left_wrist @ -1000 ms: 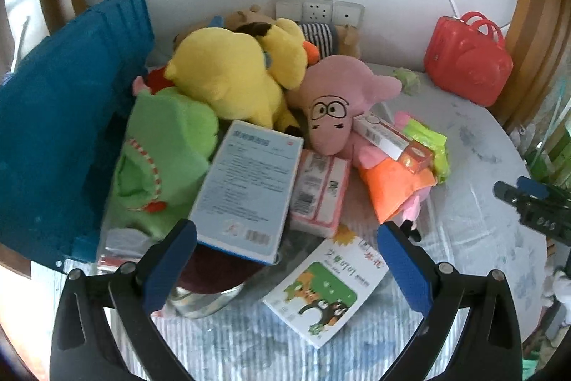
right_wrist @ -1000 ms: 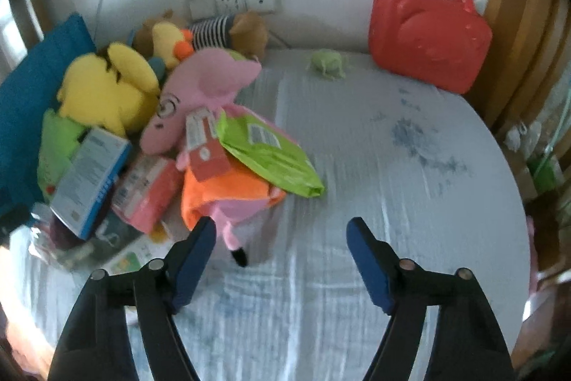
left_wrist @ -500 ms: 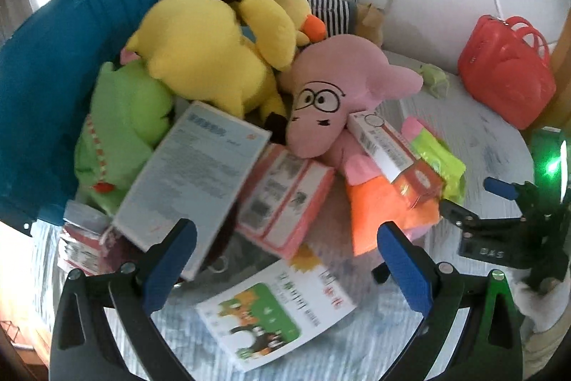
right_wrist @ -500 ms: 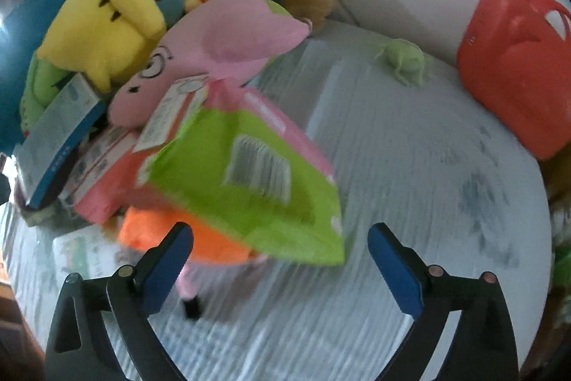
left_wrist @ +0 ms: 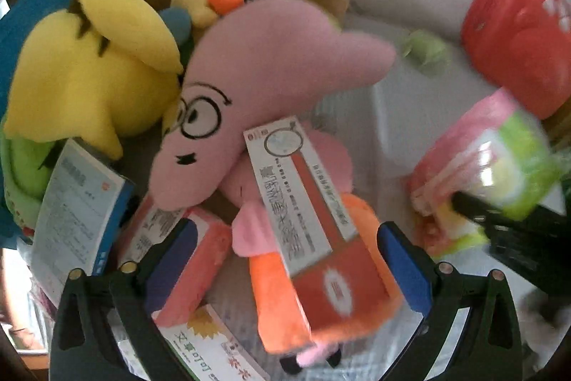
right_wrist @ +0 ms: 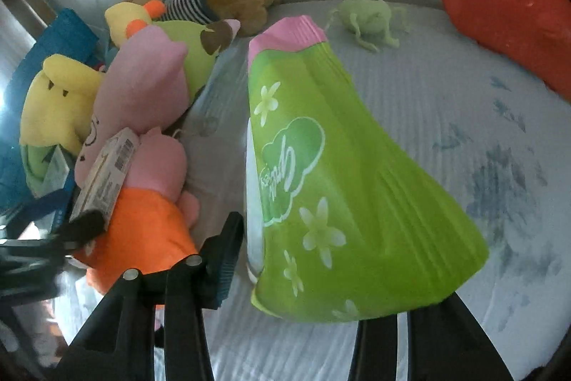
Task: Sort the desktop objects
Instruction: 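Grasp the green wipes packet with the right tool while the left grasps the white ointment box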
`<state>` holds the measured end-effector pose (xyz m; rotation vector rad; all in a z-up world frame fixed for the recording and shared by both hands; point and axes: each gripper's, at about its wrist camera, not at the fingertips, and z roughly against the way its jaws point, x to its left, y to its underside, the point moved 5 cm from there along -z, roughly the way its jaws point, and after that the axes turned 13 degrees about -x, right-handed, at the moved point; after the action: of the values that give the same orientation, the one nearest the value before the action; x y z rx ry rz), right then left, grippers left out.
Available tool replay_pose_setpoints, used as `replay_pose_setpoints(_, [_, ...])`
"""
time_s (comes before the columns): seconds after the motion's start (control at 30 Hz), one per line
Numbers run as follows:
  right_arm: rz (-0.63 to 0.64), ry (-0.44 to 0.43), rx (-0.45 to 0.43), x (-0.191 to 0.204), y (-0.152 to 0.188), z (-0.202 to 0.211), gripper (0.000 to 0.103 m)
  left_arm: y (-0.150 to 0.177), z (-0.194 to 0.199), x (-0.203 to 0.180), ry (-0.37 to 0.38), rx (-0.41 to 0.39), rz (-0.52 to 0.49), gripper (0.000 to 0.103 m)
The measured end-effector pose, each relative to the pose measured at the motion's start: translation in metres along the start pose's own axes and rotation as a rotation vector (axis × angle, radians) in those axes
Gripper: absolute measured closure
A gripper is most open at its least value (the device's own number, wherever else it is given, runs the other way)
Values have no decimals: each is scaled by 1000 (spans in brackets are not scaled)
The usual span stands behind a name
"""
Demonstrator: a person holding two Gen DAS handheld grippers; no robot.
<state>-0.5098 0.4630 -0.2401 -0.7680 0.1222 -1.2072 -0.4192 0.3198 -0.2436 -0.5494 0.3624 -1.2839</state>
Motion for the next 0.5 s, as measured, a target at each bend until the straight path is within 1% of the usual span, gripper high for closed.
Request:
replay_pose_setpoints(0.03, [-2, -4, -4, 0, 0, -2, 60, 1, -4, 2, 12, 9, 15, 10])
replay_pose_setpoints(0.1, [-7, -11, -13, -1, 0, -8, 59, 3, -11, 6, 45, 22, 48, 17])
replay_pose_setpoints(0.13, [-13, -15, -14, -1, 0, -11, 59, 3, -11, 8, 73, 16, 66, 27])
replay_pose_setpoints(0.17, [-16, -15, -14, 0, -1, -13, 59, 2, -10, 8, 92, 10, 73, 40])
replay_pose_setpoints(0.2, [-17, -12, -13, 2, -1, -15, 59, 2, -8, 8, 103, 6, 72, 45])
replay_pose_setpoints(0.23, [-18, -10, -13, 3, 0, -16, 59, 2, -5, 7, 113, 1, 69, 53])
replay_pose_setpoints(0.3, [-20, -10, -15, 7, -3, -12, 61, 2, 2, 6, 125, -11, 57, 56])
replay_pose_setpoints(0.33, [-21, -11, -20, 9, -5, -8, 62, 2, 6, 5, 126, -19, 47, 60])
replay_pose_setpoints(0.37, [-21, -12, -26, 12, -7, -4, 63, 3, 11, 5, 127, -28, 36, 62])
replay_pose_setpoints(0.5, [-7, -4, -52, 24, -12, 16, 65, 8, 32, 11, 134, -48, 31, 62])
